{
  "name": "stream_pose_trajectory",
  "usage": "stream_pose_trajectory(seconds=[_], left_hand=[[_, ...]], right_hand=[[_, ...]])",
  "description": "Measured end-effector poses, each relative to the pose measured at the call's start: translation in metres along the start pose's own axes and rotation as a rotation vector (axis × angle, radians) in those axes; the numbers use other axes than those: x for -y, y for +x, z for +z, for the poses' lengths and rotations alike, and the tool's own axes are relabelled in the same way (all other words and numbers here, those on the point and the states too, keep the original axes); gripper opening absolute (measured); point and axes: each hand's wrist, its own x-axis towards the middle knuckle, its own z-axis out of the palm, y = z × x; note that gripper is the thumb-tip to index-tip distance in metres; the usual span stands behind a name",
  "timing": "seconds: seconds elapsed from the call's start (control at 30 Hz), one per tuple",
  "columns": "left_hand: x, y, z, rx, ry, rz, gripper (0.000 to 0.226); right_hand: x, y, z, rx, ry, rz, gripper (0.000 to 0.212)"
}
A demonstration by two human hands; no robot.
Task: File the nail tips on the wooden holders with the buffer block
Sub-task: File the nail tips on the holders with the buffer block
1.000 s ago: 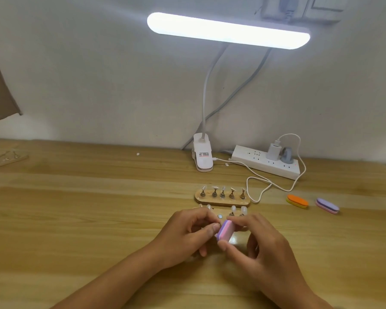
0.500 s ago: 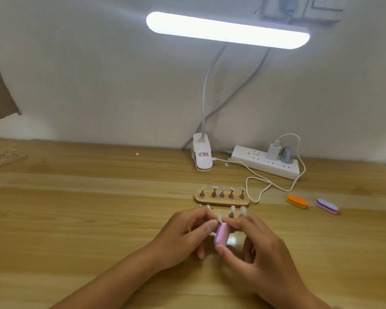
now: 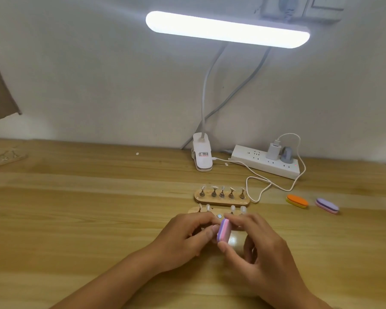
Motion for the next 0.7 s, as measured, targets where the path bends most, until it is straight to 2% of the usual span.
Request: stream_pose_trajectory(seconds=[0.13,0.27,0.4,0.53,0.63,0.7], left_hand=[[-0.003,0.001,0.001,-0.001,0.025,0.01,0.017],[0.001,0.002,0.0,-0.01,0.002,0.007,0.017],[0.002,0.002,0.001,-0.004,-0.003,0.028,0.017],[0.006,0.002,0.0,-0.035,0.002,0.023,0.018],[0.005,0.002,0.001,-0.033,0.005,0.045,0.015],[0.006,0.003,0.001,-0.026,0.015,0.046,0.015]], right_hand=[[-0.007,0.004,-0.003,-0.059,0.013,0.078,0.036],[0.003,0.0,0.0,0.008,-0.044,-0.04,0.04],[-0.004,0.003,-0.003,-0.068,-0.009,0.047,0.038],[0.004,0.0,0.001,0.03,-0.095,-0.064,0.042],[0.0,0.002,0.0,-0.05,-0.077,0.026,0.037],[0.001,0.001,0.001,-0.048,-0.119,0.013,0.037]])
